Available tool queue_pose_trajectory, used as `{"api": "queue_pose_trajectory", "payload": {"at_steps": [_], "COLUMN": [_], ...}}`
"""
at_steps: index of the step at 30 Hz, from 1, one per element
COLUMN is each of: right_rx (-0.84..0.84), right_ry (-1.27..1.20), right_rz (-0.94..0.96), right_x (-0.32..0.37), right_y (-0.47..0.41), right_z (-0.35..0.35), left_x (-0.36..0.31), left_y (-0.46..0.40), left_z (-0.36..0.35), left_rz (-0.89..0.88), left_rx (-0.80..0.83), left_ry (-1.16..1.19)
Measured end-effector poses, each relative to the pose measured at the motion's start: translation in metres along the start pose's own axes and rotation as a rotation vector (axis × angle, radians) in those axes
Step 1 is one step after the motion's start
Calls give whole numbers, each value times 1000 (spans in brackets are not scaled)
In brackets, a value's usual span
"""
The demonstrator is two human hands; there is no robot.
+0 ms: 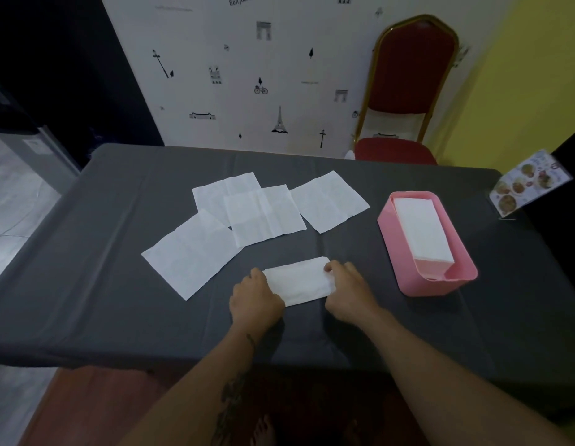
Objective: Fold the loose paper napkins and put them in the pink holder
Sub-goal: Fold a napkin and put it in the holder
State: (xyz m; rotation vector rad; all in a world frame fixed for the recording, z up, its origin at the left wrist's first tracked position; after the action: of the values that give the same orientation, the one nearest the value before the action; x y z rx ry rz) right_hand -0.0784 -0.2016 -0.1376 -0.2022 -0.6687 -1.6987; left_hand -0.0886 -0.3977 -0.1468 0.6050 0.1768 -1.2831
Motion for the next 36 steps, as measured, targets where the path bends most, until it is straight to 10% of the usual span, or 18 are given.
{"api": "queue_pose_trajectory", "payload": {"at_steps": [8,13,20,25,28,36], "right_rx": [-111,-205,-147,-156,-201,-358], "right_ry": [-221,-863,-1329,-1259,-1004,-914], "right_rz": [-86,-333,-393,-349,-335,-334], "right_x": [-1,-5,4,-5,-17,-45], "right_y": [2,4,8,20,31,42], "right_z": [-7,1,27,48,62,116], "left_x": [7,6,-45,-82,-99,-156], "left_y": [5,9,42,16,4,15], "left_z": [-2,9,-16,-15,-4,12], "left_rz": [-110,-56,437,405,249,-118], "left_rx": [-67,-110,915,505,328,542], "left_ry": [206,270,832,1274,1109,865]}}
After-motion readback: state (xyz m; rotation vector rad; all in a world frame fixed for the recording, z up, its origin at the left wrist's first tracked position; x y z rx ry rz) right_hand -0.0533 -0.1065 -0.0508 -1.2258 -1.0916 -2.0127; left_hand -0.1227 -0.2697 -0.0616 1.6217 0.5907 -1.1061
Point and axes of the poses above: each hand's wrist, its own y-axis away from the middle knuckle, its own z-axis out of the back of the hand, x = y × z, the point moved 5 cm from there along -y, towards the middle knuckle, and after that the axes turned 2 degrees about -x, right-handed, at the moved point
